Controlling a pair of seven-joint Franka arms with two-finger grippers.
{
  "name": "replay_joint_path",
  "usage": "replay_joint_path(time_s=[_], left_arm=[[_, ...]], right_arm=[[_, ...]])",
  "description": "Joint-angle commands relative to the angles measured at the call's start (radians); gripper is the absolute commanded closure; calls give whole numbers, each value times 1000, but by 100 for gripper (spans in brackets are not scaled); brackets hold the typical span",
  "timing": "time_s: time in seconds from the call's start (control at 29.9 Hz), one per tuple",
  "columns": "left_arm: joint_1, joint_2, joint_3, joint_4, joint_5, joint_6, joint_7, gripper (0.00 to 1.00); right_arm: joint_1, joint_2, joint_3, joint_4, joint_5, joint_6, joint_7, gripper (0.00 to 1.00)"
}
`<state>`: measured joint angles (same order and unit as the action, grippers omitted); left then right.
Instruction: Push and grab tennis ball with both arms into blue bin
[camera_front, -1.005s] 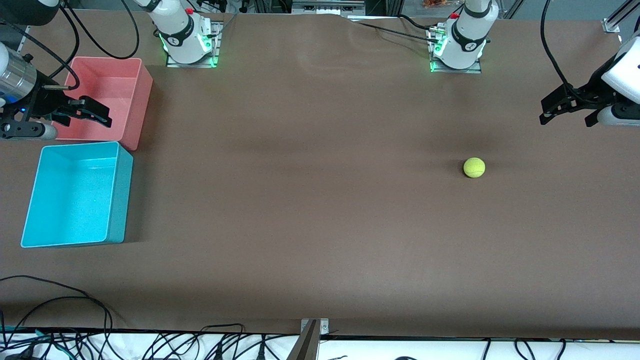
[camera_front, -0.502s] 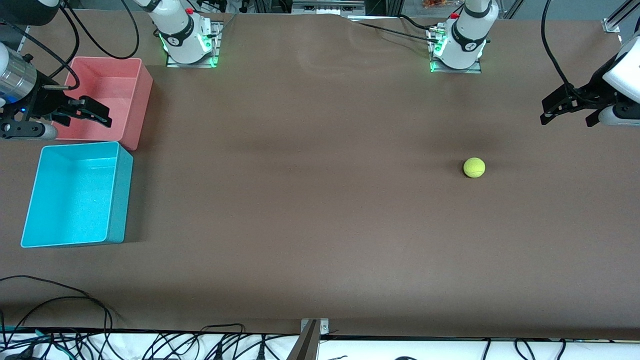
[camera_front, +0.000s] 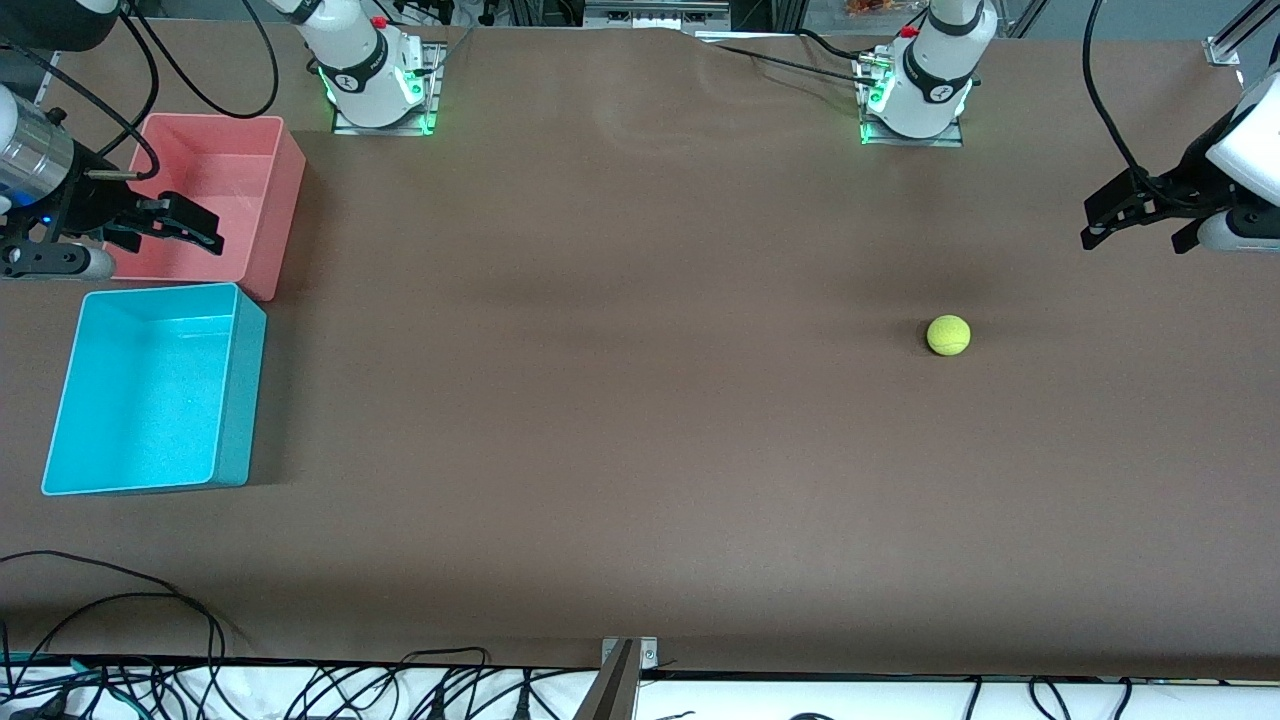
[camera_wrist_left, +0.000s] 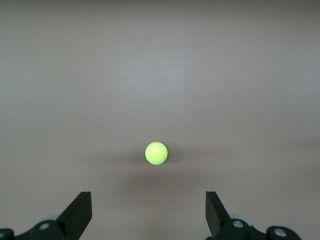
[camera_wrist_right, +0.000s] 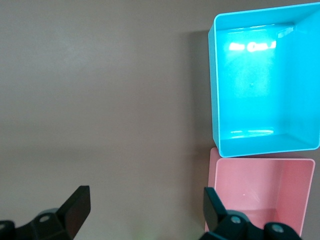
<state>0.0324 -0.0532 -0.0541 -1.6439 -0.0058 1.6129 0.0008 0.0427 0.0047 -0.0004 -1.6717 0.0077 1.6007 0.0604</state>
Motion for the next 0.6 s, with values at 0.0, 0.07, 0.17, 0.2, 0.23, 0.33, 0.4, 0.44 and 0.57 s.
replay_joint_path(time_s=[0.0,0.07,0.17,0.2,0.23,0.33,0.4,0.44,0.57], left_arm=[[9,19,-7,39,-2,-24,-10,0],[9,19,-7,39,-2,-24,-10,0],[9,19,-7,39,-2,-24,-10,0],[9,19,-7,39,-2,-24,-10,0],[9,19,-7,41,-2,-24,-10,0],[9,19,-6,39,-2,-24,-10,0],[9,19,-7,39,-2,-24,-8,0],[9,19,-7,39,-2,-24,-10,0],[9,18,-6,39,-2,-24,-8,0]], right_arm=[[3,3,0,21,6,-18,-10,0],[5,3,2,21,6,-18,-10,0],[9,3,2,21,6,-18,-10,0],[11,3,2,21,6,-18,-8,0],[11,3,2,21,6,-18,-8,0],[11,3,2,21,6,-18,-8,0],[11,3,2,21,6,-18,-7,0],[11,3,2,21,8,-18,-5,0],[13,3,2,21,6,-19,-2,0]])
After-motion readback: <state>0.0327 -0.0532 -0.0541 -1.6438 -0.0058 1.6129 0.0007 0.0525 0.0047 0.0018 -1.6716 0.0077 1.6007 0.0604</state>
